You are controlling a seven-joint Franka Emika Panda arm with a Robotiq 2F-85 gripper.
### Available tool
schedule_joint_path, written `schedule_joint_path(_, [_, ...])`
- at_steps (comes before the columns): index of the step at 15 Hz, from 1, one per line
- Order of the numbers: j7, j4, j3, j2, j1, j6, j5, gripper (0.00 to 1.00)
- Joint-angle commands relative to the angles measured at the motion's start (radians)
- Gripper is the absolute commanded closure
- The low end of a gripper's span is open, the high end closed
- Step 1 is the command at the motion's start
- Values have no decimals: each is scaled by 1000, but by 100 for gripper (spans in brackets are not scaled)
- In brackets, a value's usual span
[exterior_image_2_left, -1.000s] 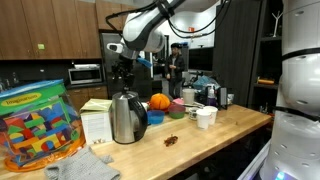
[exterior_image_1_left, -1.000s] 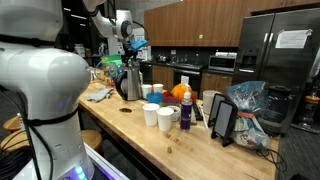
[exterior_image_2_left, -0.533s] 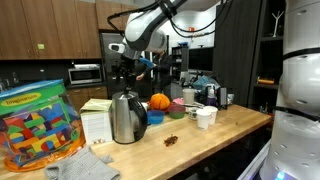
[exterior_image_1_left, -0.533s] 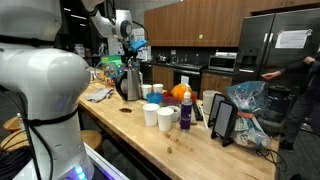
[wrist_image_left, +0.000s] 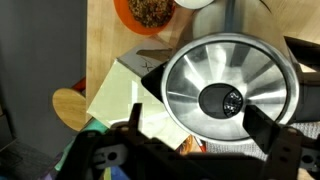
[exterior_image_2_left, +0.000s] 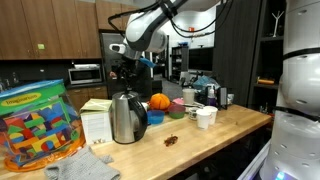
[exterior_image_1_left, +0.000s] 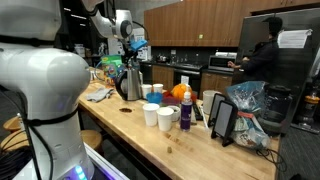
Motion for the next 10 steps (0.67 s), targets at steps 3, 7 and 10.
schedule_joint_path(3, [-34,-14,7,-17,-22,-3,22,0])
schedule_joint_path(7, [-36,0,7,-12,-23,-10,12,0])
schedule_joint_path(10, [-40,11,7,-7,-22,-13,7,0])
